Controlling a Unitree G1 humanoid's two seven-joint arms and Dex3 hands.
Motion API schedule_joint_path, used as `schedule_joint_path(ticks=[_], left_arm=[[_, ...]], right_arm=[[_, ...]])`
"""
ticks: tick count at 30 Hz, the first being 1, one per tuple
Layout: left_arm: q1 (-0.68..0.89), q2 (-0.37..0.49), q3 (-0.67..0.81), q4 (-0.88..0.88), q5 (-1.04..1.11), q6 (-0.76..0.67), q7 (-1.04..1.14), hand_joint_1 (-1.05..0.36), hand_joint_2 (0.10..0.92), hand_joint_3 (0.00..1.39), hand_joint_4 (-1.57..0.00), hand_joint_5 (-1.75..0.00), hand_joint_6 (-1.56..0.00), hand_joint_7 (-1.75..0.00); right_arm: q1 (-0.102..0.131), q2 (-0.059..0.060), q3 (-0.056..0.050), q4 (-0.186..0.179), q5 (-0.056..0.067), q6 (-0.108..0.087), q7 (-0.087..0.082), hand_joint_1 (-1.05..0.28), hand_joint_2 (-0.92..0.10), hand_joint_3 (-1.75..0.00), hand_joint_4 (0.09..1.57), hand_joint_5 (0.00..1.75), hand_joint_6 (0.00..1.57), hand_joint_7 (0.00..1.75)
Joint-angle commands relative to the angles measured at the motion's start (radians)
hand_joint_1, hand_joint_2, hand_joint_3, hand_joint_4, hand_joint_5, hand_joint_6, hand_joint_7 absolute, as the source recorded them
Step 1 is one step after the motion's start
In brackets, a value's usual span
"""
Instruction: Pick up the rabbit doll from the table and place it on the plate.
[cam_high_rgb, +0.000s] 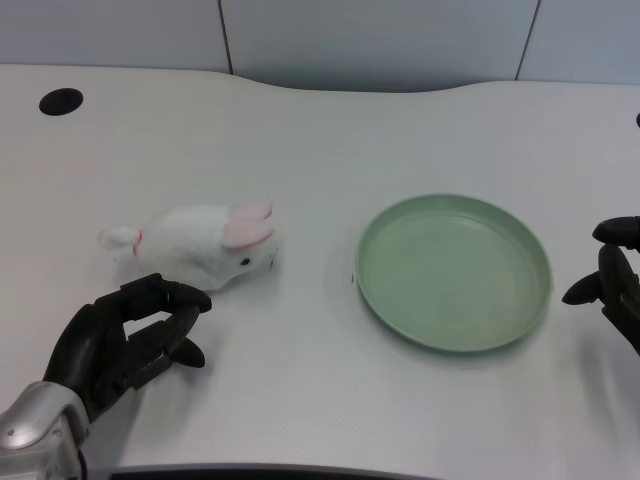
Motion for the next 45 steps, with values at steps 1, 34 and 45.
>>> schedule_joint_path(ticks=[1,34,45], left_arm=[[0.003,0.015,0.006,-0.010,0.001,0.004,0.003,-0.43,0.921,0.38,-0.52,-1.57,-0.64,-1.14],[0.003,0.214,-0.140,-0.064,0.581,-0.614,0.267,-0.50,0.921,0.41,-0.59,-1.32,-0.67,-0.84],[-0.177,0.367,-0.275,-0.073,0.944,-0.583,0.478,-0.51,0.921,0.19,-0.54,-0.79,-0.60,-0.18]], right_arm=[[-0.005,-0.004,-0.010,0.004,0.013,0.008,0.003,-0.25,-0.92,-0.69,0.47,1.75,0.14,1.67],[0.015,0.030,0.027,-0.054,-0.043,0.014,-0.077,-0.24,-0.92,-0.67,0.33,1.75,0.10,1.64],[0.010,0.011,0.017,-0.031,-0.046,0.004,-0.055,-0.25,-0.92,-0.64,0.33,1.75,0.09,1.65]])
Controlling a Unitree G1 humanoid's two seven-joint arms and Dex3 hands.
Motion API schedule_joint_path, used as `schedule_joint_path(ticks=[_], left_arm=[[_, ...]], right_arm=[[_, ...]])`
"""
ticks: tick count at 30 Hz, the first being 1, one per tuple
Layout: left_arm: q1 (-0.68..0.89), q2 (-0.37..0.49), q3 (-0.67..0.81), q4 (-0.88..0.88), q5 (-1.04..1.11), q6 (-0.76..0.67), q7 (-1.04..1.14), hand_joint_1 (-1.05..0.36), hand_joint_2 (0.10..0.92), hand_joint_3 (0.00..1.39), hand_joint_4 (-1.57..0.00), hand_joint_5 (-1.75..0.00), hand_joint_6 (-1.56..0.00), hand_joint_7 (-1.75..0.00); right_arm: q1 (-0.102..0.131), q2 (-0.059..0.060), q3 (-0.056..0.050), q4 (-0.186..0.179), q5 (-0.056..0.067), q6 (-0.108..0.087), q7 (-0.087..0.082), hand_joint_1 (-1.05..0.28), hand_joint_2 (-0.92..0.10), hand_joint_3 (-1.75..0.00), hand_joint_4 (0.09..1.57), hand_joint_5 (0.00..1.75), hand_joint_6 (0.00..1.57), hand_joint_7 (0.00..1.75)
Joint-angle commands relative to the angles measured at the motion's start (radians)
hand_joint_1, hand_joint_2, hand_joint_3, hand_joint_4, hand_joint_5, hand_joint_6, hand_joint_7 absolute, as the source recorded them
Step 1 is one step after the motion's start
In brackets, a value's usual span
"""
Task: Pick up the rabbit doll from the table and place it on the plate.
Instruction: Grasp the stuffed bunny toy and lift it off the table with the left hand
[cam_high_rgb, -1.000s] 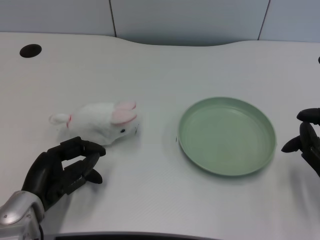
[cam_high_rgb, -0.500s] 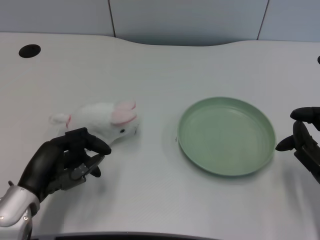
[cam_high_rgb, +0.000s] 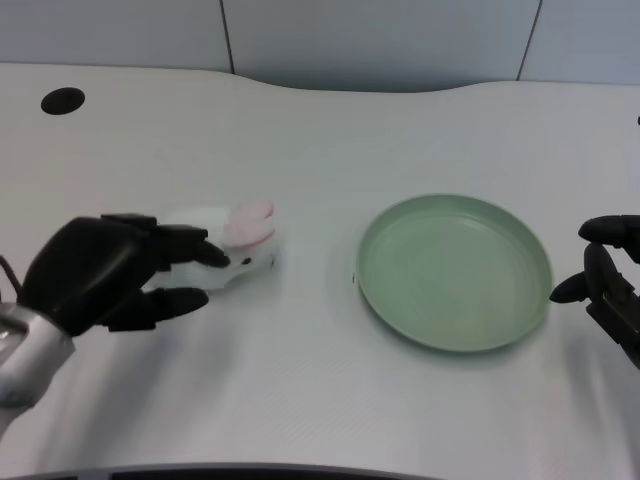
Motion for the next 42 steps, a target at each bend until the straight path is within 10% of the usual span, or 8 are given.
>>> schedule_joint_path(ticks=[1,12,19,33,42], left_arm=[[-0.055,0.058,-0.038,-0.001,0.047,0.041,-0.013,-0.55,0.921,0.16,-0.45,-0.67,-0.52,-0.12],[-0.222,0.088,-0.137,0.012,0.067,0.168,-0.144,-0.85,0.921,0.06,-0.11,-0.11,-0.20,0.00],[-0.241,0.093,-0.159,0.011,0.051,0.192,-0.170,-0.89,0.921,0.06,-0.06,-0.09,-0.16,0.00],[-0.634,-0.158,-0.355,0.718,0.026,0.325,-0.320,-1.02,0.921,0.10,-0.01,0.00,-0.04,-0.01],[-0.671,-0.209,-0.435,0.842,0.064,0.376,-0.262,-0.98,0.879,0.01,0.00,0.00,-0.01,0.00]], right_arm=[[0.005,-0.019,-0.011,0.009,0.000,-0.014,0.010,-0.25,-0.92,-0.64,0.33,1.75,0.10,1.65],[0.012,-0.010,-0.010,0.000,-0.003,-0.009,0.000,-0.26,-0.92,-0.63,0.35,1.75,0.10,1.64],[0.013,-0.008,-0.010,-0.002,-0.004,-0.009,-0.001,-0.26,-0.92,-0.63,0.34,1.75,0.10,1.64],[0.068,-0.008,-0.003,-0.084,0.002,0.022,0.006,-0.27,-0.92,-0.64,0.30,1.75,0.10,1.64],[0.097,-0.004,-0.008,-0.144,0.011,0.068,-0.010,-0.26,-0.92,-0.64,0.31,1.75,0.11,1.63]])
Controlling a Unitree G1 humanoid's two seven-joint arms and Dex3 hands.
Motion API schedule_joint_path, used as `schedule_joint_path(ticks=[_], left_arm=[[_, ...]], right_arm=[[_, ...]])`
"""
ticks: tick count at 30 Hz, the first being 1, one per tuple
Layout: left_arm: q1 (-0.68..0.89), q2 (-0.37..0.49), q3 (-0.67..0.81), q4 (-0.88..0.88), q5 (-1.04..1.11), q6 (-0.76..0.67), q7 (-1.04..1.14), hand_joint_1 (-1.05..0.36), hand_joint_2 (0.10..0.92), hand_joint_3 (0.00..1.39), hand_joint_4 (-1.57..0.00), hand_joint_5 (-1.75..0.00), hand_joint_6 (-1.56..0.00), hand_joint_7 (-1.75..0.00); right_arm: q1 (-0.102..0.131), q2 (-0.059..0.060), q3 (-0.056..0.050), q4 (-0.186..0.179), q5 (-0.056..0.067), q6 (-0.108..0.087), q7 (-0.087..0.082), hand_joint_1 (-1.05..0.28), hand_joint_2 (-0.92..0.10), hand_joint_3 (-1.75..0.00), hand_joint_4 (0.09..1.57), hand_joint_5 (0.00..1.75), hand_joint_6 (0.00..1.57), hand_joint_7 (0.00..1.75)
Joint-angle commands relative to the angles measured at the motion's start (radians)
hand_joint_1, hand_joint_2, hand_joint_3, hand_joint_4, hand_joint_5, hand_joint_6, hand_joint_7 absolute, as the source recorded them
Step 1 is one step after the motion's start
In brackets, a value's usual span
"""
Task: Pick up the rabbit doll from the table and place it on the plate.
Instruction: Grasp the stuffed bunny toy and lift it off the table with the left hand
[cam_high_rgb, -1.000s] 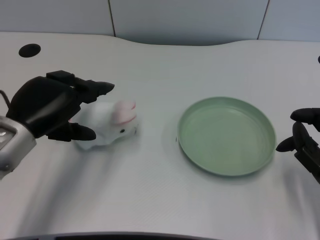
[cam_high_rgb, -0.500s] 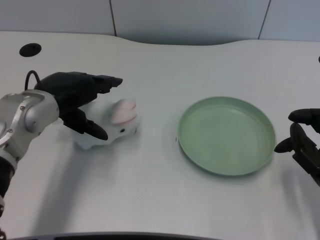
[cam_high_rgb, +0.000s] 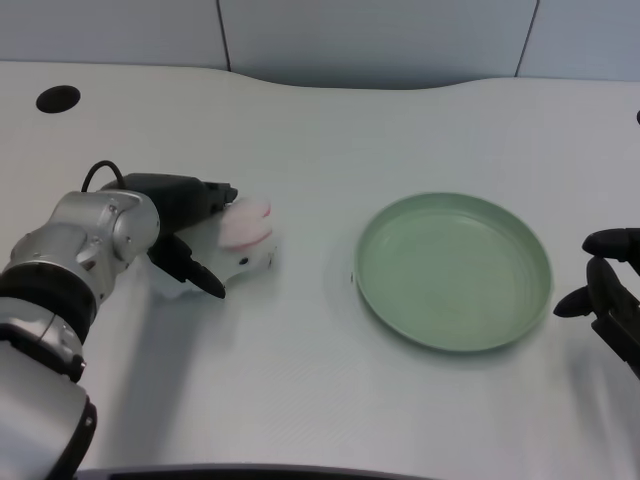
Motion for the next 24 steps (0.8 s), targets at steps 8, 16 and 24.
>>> schedule_joint_path(ticks=[8,16,24], left_arm=[[-0.027,-0.024,-0.104,0.065,0.076,0.059,0.085,-0.99,0.868,0.00,0.00,0.00,0.00,0.00],[0.011,-0.032,-0.171,0.083,0.128,0.055,0.266,-0.85,0.817,0.00,-0.08,-0.04,-0.07,-0.02],[0.052,-0.041,-0.147,0.094,0.089,0.014,0.413,-0.45,0.767,0.00,-0.41,-0.20,-0.47,-0.09]], right_arm=[[0.057,-0.012,-0.001,-0.077,0.003,0.024,-0.006,-0.27,-0.92,-0.64,0.33,1.75,0.12,1.62],[0.098,-0.011,-0.003,-0.124,0.014,0.024,0.012,-0.26,-0.92,-0.65,0.34,1.75,0.12,1.61],[0.107,-0.007,-0.013,-0.133,0.037,0.032,0.018,-0.25,-0.92,-0.66,0.34,1.75,0.11,1.60]])
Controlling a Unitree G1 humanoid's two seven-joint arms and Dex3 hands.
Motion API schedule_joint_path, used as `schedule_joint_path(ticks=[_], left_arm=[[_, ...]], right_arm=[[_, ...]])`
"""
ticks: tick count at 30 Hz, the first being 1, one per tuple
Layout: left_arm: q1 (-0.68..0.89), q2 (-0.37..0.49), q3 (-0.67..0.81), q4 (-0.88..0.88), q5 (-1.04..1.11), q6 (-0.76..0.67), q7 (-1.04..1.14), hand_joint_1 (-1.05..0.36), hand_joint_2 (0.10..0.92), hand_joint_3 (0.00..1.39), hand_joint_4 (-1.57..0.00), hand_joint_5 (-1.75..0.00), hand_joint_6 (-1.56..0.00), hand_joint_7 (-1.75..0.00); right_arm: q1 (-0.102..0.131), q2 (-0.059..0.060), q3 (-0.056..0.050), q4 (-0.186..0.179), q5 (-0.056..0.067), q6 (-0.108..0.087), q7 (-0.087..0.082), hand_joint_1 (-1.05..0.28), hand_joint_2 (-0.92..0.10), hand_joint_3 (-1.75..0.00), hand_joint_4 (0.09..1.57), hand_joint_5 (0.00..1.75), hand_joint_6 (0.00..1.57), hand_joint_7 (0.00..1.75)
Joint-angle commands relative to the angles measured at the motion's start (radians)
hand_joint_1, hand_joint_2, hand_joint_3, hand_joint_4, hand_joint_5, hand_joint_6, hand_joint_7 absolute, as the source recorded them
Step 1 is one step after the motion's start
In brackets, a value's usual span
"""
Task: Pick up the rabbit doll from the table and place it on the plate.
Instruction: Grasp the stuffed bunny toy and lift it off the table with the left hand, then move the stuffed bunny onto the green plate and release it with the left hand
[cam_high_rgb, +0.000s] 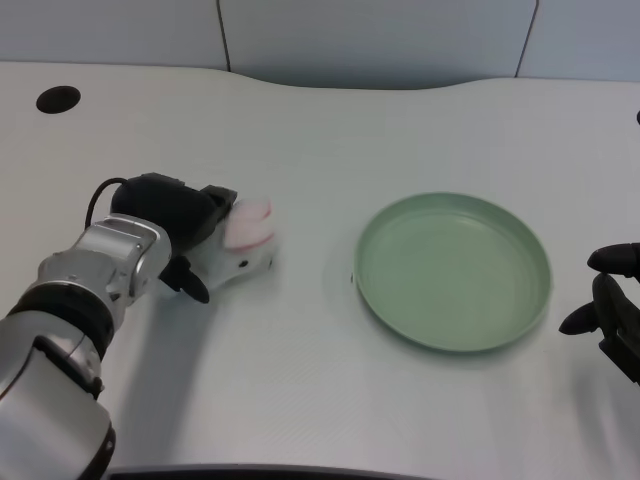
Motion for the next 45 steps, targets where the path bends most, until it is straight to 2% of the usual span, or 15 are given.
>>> schedule_joint_path(ticks=[1,4,7,8,9,11,14,16,19,22,26,30,37,41,45], left_arm=[[0.035,0.000,0.019,0.012,-0.018,-0.022,0.057,-0.41,0.772,0.01,-0.45,-0.23,-0.53,-0.10],[0.038,-0.001,0.025,0.014,-0.025,-0.033,0.067,-0.35,0.809,0.00,-0.32,-0.71,-0.64,-0.10],[0.038,0.001,0.018,0.015,-0.017,-0.047,0.095,-0.34,0.813,0.00,-0.28,-0.81,-0.66,-0.10],[0.038,0.002,0.013,0.014,-0.011,-0.057,0.115,-0.27,0.837,0.00,-0.36,-1.12,-0.65,-0.40],[0.038,0.003,0.009,0.015,-0.007,-0.064,0.129,-0.25,0.847,0.00,-0.38,-1.25,-0.56,-0.67],[0.033,0.000,0.009,0.020,-0.007,-0.063,0.129,-0.23,0.863,0.00,-0.40,-1.37,-0.48,-0.93],[0.023,-0.015,-0.007,0.029,0.010,-0.033,0.140,-0.22,0.890,0.00,-0.51,-1.54,-0.47,-1.28],[0.022,-0.018,-0.011,0.030,0.015,-0.028,0.147,-0.22,0.890,0.00,-0.53,-1.58,-0.47,-1.34],[0.025,-0.012,-0.027,0.026,0.034,-0.071,0.240,-0.21,0.872,0.00,-0.68,-1.72,-0.66,-1.20],[0.022,-0.010,-0.021,0.028,0.031,-0.083,0.274,-0.21,0.869,0.00,-0.71,-1.74,-0.69,-1.16],[0.009,-0.012,0.010,0.028,0.009,-0.086,0.289,-0.20,0.919,0.06,-0.79,-1.75,-0.63,-1.42],[-0.027,-0.032,0.076,0.020,-0.053,-0.078,0.266,-0.15,0.921,0.11,-0.77,-1.75,-0.51,-1.72],[-0.066,-0.044,0.105,0.013,-0.081,-0.074,0.228,-0.18,0.921,0.13,-0.75,-1.75,-0.48,-1.75],[-0.115,-0.087,0.156,-0.007,-0.134,-0.133,0.237,-0.04,0.859,0.09,-0.77,-1.75,-0.53,-1.75],[-0.120,-0.099,0.166,-0.007,-0.138,-0.149,0.234,-0.04,0.856,0.09,-0.79,-1.75,-0.57,-1.75]], right_arm=[[0.017,-0.009,-0.012,-0.015,0.016,0.007,0.002,-0.25,-0.92,-0.66,0.33,1.75,0.11,1.60],[0.019,-0.014,-0.009,-0.012,0.011,-0.002,0.003,-0.24,-0.92,-0.67,0.32,1.75,0.11,1.59],[0.016,-0.013,-0.011,-0.011,0.012,0.004,-0.002,-0.24,-0.92,-0.68,0.32,1.75,0.10,1.59],[0.014,-0.013,-0.012,-0.009,0.012,0.008,-0.006,-0.25,-0.92,-0.66,0.33,1.75,0.11,1.59],[0.013,-0.013,-0.013,-0.009,0.013,0.010,-0.008,-0.25,-0.92,-0.66,0.33,1.75,0.11,1.59],[0.013,-0.011,-0.012,-0.007,0.013,0.010,-0.009,-0.25,-0.92,-0.65,0.33,1.75,0.11,1.58],[0.021,-0.005,-0.005,-0.013,0.000,0.009,-0.024,-0.24,-0.92,-0.65,0.31,1.75,0.12,1.57],[0.022,-0.005,-0.003,-0.014,-0.003,0.007,-0.028,-0.24,-0.92,-0.65,0.30,1.75,0.12,1.57],[0.024,-0.010,0.003,-0.012,-0.008,-0.001,-0.023,-0.24,-0.92,-0.67,0.31,1.75,0.12,1.57],[0.019,-0.011,0.002,-0.005,-0.004,0.000,-0.017,-0.24,-0.92,-0.67,0.31,1.75,0.11,1.57],[0.007,-0.010,-0.002,0.011,0.006,0.000,-0.009,-0.25,-0.92,-0.67,0.34,1.75,0.12,1.58],[-0.009,-0.006,0.000,0.025,-0.008,-0.004,-0.025,-0.24,-0.92,-0.66,0.34,1.75,0.12,1.58],[-0.017,-0.002,0.001,0.038,-0.006,-0.019,-0.023,-0.23,-0.92,-0.66,0.33,1.75,0.12,1.57],[-0.037,-0.004,0.020,0.073,-0.028,-0.045,-0.012,-0.23,-0.92,-0.66,0.31,1.75,0.12,1.57],[-0.041,-0.001,0.023,0.080,-0.031,-0.053,-0.011,-0.23,-0.92,-0.67,0.31,1.75,0.11,1.58]])
